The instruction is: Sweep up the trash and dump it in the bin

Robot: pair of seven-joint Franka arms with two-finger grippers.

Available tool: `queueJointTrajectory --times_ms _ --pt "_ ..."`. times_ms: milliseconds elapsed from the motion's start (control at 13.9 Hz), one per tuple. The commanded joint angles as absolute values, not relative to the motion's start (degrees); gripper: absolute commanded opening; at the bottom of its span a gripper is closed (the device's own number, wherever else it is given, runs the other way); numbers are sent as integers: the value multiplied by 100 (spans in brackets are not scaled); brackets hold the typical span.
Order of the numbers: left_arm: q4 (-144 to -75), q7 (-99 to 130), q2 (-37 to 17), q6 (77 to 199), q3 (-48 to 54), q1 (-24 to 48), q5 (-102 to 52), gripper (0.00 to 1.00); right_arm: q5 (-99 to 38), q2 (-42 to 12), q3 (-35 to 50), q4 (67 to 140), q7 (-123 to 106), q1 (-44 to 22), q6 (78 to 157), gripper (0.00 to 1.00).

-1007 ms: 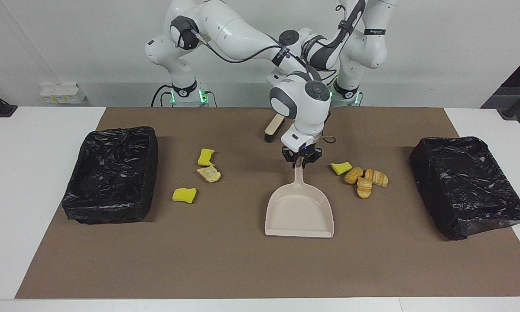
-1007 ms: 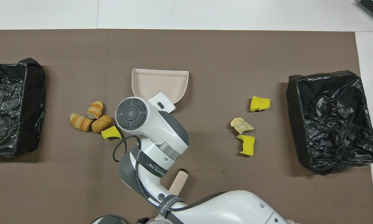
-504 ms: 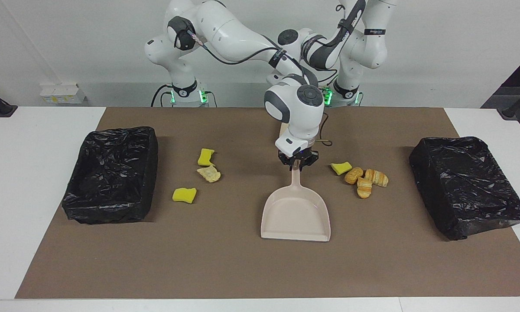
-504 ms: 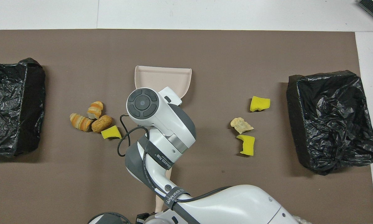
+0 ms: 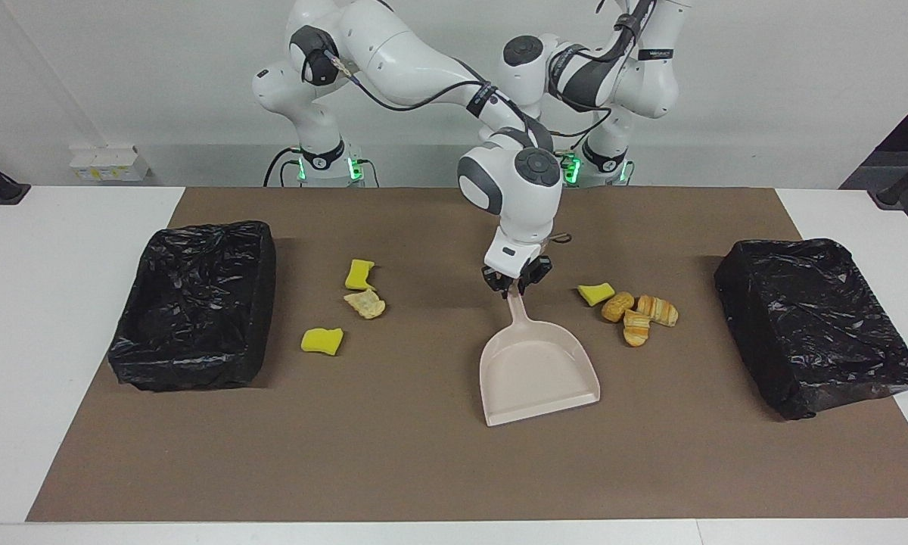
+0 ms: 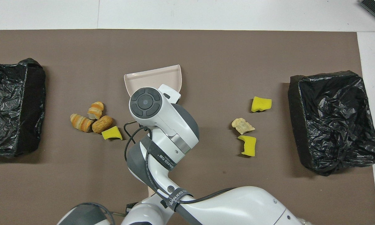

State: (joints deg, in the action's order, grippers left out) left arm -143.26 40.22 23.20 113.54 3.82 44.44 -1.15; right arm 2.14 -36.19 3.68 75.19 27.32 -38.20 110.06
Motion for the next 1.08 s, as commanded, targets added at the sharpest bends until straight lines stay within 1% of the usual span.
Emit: queueJointTrajectory --times_ms 0,216,360,504,648,863,1007 --pt "-14370 3236 3057 10662 343 3440 -62 0 132 -3279 413 7787 1946 -3622 10698 0" --pt "-14361 2666 3024 10591 334 2394 -62 0 105 -3199 413 7805 960 -3595 10442 0" --pt "-14300 1745 2884 10704 334 1473 -62 0 106 -3103 413 7944 626 -3612 10275 0" --pt "-13802 533 2402 10601 343 470 -62 0 88 -2963 413 8146 388 -3665 10204 0" --pt "-13527 168 2154 10617 334 115 -62 0 79 -2883 422 8252 142 -3779 10239 0" --pt "-13334 9 1996 10679 334 -35 -62 0 79 -2857 676 8253 -9 -3867 10441 0" --pt "-13202 26 1899 10670 334 -35 -62 0 97 -2716 712 8410 -201 -3885 10293 0"
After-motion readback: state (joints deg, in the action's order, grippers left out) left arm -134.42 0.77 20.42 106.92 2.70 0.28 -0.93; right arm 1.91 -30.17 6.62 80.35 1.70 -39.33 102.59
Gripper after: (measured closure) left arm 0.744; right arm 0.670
